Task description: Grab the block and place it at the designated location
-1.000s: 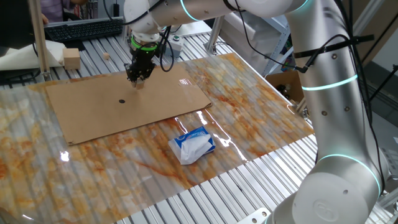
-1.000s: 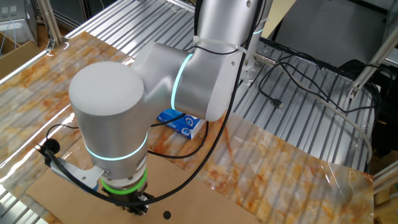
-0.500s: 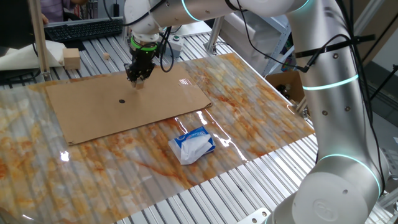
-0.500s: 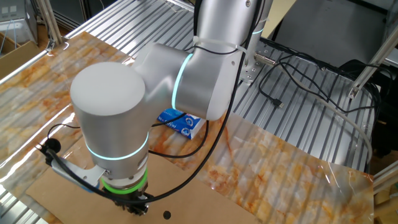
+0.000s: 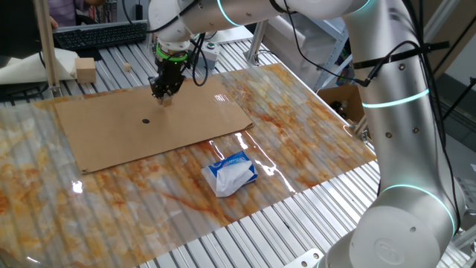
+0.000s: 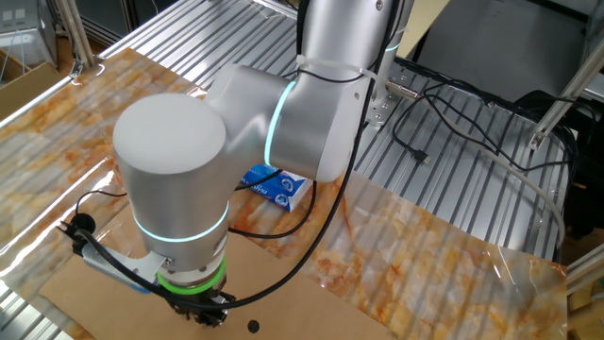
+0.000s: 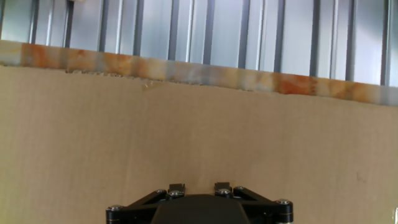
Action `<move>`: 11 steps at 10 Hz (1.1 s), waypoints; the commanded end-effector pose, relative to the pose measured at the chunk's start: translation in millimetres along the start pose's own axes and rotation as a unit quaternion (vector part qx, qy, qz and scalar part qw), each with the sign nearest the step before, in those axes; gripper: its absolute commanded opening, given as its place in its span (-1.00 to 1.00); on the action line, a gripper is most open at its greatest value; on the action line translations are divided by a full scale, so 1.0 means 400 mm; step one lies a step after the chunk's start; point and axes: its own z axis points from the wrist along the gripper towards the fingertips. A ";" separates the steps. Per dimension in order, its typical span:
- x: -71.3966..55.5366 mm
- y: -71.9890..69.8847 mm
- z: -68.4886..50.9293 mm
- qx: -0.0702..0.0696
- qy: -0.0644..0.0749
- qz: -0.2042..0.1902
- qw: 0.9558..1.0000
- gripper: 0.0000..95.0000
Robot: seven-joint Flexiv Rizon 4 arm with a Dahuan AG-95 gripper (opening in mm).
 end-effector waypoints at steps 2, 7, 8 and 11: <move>0.004 0.007 -0.003 0.001 0.001 0.006 1.000 -1.00; 0.007 0.054 -0.016 0.006 0.004 0.015 1.000 -1.00; 0.010 0.074 -0.021 0.005 0.006 0.022 1.000 -1.00; 0.029 0.125 -0.033 0.006 0.008 0.035 0.999 -1.00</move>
